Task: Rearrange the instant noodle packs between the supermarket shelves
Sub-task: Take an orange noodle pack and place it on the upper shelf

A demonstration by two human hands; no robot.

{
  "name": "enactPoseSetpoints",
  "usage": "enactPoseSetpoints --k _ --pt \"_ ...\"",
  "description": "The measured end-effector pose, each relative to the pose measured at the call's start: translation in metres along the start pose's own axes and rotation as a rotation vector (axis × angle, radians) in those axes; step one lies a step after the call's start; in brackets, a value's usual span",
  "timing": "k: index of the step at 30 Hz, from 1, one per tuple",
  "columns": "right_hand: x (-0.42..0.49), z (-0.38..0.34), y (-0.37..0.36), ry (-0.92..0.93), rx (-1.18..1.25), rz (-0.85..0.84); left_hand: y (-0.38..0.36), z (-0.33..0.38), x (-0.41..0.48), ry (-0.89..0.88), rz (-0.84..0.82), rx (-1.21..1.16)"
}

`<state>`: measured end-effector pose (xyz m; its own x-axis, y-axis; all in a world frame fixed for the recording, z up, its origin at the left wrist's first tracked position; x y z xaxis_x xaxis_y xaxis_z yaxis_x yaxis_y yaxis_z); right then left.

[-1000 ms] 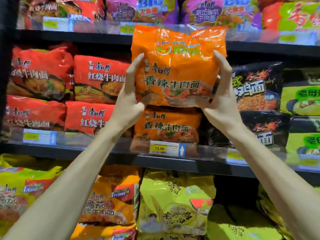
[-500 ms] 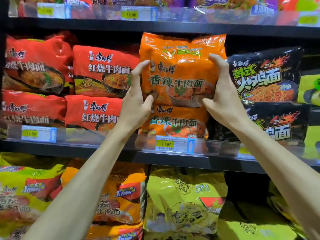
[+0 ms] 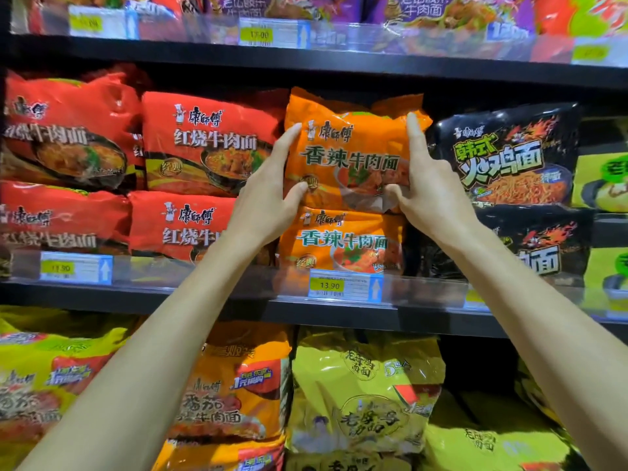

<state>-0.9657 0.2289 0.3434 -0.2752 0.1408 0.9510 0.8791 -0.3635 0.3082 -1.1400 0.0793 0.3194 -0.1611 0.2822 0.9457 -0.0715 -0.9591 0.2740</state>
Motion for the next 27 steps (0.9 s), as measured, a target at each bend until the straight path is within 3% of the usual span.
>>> enactPoseSetpoints --k 10,17,27 --pt "-0.014 -0.005 0.006 -0.01 0.001 0.113 -0.006 0.01 0.0 0.067 0.0 0.102" --pt "-0.006 -0.01 0.006 -0.048 -0.078 0.073 -0.005 0.009 -0.009 0.072 -0.006 0.108" --pt "-0.013 -0.011 0.026 -0.07 0.039 -0.114 0.007 0.014 -0.008 0.098 -0.066 0.089"
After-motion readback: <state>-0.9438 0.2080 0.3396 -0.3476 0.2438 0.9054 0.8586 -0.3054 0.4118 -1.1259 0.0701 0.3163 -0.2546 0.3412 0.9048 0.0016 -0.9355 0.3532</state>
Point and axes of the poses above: each hand's wrist, its own x-axis towards the middle knuckle, its own y-axis out of the back of the hand, z = x × y, the point moved 2 cm from there along x, towards the middle knuckle
